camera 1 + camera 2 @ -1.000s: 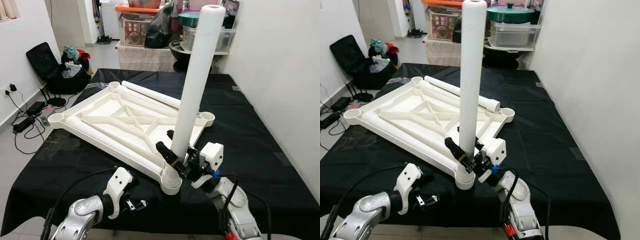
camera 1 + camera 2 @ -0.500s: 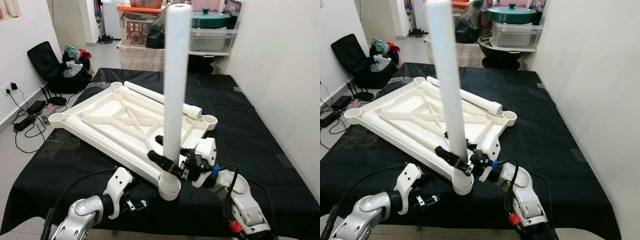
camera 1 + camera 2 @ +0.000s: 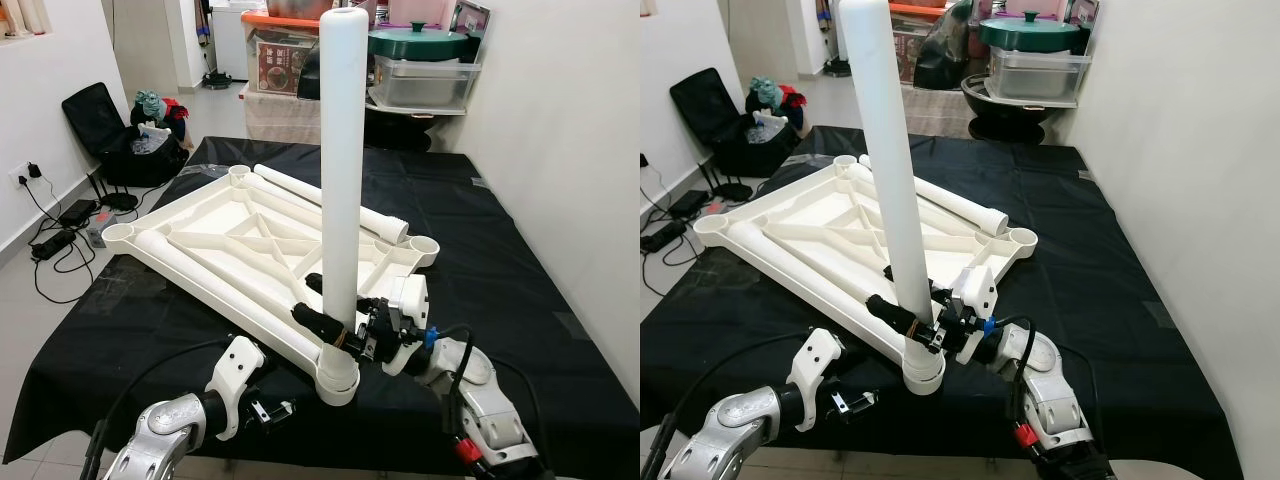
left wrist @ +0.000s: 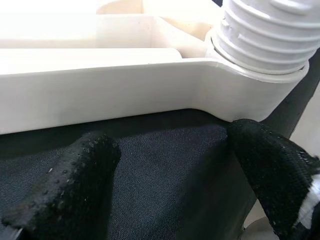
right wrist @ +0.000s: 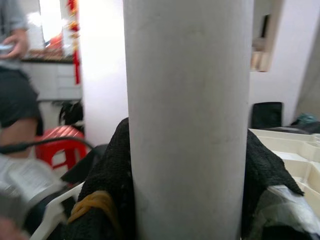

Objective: Building children table

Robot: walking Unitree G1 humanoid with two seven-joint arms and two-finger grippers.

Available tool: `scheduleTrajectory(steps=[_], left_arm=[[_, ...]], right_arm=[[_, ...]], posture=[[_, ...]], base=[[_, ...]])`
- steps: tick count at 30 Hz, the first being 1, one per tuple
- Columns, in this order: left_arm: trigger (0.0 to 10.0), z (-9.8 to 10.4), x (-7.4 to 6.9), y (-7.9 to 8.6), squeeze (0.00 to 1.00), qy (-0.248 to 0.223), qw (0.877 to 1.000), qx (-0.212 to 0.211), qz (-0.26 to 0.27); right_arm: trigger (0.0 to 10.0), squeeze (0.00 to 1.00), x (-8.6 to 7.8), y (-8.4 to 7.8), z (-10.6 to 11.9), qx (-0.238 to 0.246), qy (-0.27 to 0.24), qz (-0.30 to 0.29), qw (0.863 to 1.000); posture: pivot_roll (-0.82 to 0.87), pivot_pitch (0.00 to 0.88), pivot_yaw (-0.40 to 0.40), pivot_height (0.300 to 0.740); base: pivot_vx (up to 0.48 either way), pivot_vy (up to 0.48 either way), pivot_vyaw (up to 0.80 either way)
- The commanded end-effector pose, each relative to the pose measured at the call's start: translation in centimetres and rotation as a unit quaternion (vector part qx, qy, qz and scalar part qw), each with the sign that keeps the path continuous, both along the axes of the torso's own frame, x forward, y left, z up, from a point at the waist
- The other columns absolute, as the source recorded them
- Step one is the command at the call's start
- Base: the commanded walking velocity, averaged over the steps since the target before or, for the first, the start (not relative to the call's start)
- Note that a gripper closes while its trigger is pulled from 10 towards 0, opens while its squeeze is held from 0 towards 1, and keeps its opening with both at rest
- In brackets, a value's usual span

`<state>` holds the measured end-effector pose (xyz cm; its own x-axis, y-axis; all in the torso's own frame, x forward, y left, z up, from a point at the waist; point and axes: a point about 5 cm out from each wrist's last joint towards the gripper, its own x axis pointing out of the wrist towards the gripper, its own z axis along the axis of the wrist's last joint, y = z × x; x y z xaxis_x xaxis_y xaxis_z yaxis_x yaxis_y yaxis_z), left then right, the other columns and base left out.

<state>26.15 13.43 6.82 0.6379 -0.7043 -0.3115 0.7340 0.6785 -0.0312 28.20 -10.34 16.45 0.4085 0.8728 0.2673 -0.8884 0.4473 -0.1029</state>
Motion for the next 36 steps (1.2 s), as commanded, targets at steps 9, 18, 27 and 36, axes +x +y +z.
scheduleTrajectory(steps=[9, 18, 27, 36], left_arm=[[10.0, -0.7, -0.4, 0.1, 0.00, 0.018, 1.000, 0.000, 0.007], [10.0, -0.7, -0.3, 0.3, 0.00, 0.017, 1.000, 0.001, 0.013], [10.0, -0.9, -0.2, 0.1, 0.00, 0.017, 1.000, 0.000, 0.018], [10.0, -1.1, 0.1, 0.4, 0.00, 0.017, 0.999, 0.004, 0.042]], right_arm=[[0.0, 0.00, 0.3, -1.6, -3.2, 0.020, 0.075, -0.133, 0.988], [0.0, 0.00, -0.7, -1.7, -4.1, 0.006, 0.058, -0.204, 0.977], [0.0, 0.00, 0.8, -3.8, -6.1, -0.076, 0.079, -0.391, 0.914], [0.0, 0.00, 1.6, -7.0, -8.1, -0.041, 0.185, -0.563, 0.805]], posture=[[0.09, 0.000, -0.071, 0.740], [0.07, 0.000, -0.068, 0.740], [0.07, 0.000, -0.075, 0.740], [0.07, 0.000, -0.083, 0.740]], base=[[0.000, 0.000, 0.00], [0.000, 0.000, 0.00], [0.000, 0.000, 0.00], [0.000, 0.000, 0.00]])
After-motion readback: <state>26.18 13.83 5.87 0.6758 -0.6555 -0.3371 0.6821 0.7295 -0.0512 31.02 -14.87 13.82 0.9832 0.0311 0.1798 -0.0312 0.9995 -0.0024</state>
